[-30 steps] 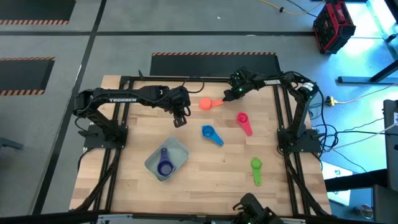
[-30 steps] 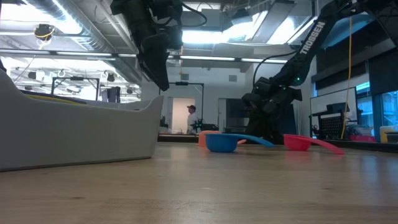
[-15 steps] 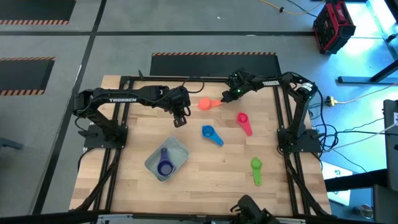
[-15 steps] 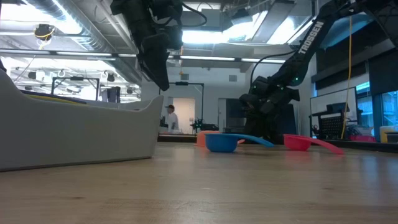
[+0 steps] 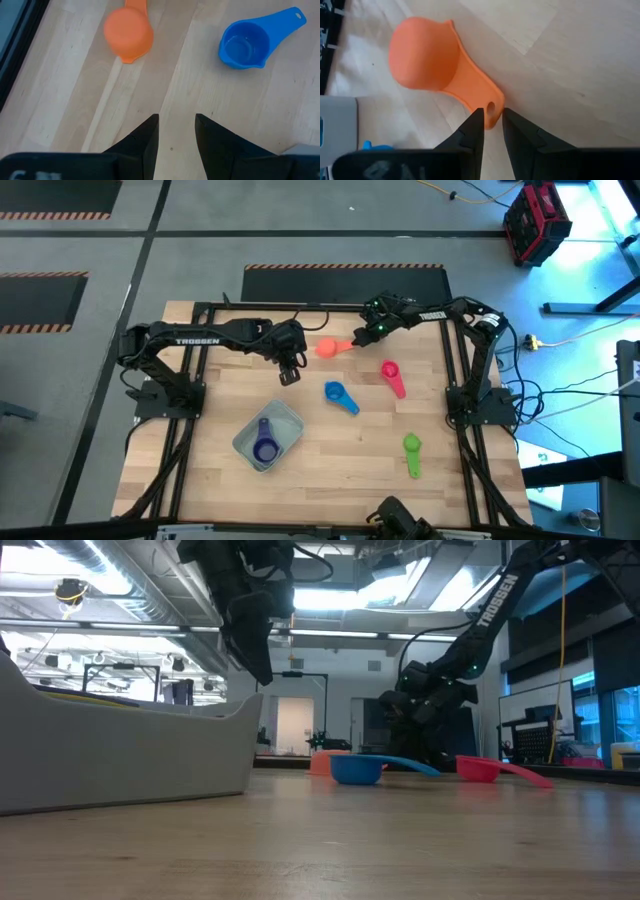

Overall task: Nest measuring cups in basket
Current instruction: Stack the orange measuring cup on the violet measuring cup in the gray bin

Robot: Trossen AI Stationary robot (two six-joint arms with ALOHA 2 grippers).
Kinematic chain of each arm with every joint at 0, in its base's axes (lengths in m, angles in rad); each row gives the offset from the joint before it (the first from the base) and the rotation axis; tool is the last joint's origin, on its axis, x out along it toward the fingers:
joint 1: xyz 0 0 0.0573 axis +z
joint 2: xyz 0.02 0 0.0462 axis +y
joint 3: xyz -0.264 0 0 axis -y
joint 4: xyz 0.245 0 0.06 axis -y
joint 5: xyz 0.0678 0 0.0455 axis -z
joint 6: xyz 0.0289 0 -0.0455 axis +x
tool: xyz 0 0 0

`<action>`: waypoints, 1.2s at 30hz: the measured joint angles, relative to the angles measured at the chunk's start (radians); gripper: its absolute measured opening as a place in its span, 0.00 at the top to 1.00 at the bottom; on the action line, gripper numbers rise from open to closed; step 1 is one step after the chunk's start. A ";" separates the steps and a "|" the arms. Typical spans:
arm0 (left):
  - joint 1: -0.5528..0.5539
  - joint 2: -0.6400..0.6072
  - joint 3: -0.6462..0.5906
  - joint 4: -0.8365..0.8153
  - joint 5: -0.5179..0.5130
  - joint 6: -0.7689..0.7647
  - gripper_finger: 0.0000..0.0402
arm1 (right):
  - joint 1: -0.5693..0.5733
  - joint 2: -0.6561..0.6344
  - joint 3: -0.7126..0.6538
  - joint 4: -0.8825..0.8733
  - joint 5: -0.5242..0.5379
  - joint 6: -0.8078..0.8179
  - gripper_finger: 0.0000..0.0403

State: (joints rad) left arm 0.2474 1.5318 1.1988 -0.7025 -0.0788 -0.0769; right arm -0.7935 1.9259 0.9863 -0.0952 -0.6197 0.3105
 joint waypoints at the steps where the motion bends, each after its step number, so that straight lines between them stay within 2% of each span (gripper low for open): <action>1: 0.000 0.000 0.000 0.000 0.000 0.000 0.70 | 0.000 0.000 0.000 0.000 0.000 0.000 0.81; 7: 0.000 0.000 0.000 0.000 0.000 -0.001 0.70 | 0.000 0.000 0.000 0.000 0.001 0.000 0.82; 25: 0.000 0.000 0.000 0.000 -0.001 -0.002 0.70 | 0.000 0.000 0.000 -0.001 0.032 0.000 0.98; 36: 0.000 0.000 0.000 0.000 -0.001 -0.002 0.70 | 0.000 0.000 0.000 -0.001 0.034 -0.032 1.00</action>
State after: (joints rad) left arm 0.2474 1.5318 1.1988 -0.7025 -0.0795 -0.0784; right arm -0.7937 1.9255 0.9859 -0.0963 -0.5859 0.2785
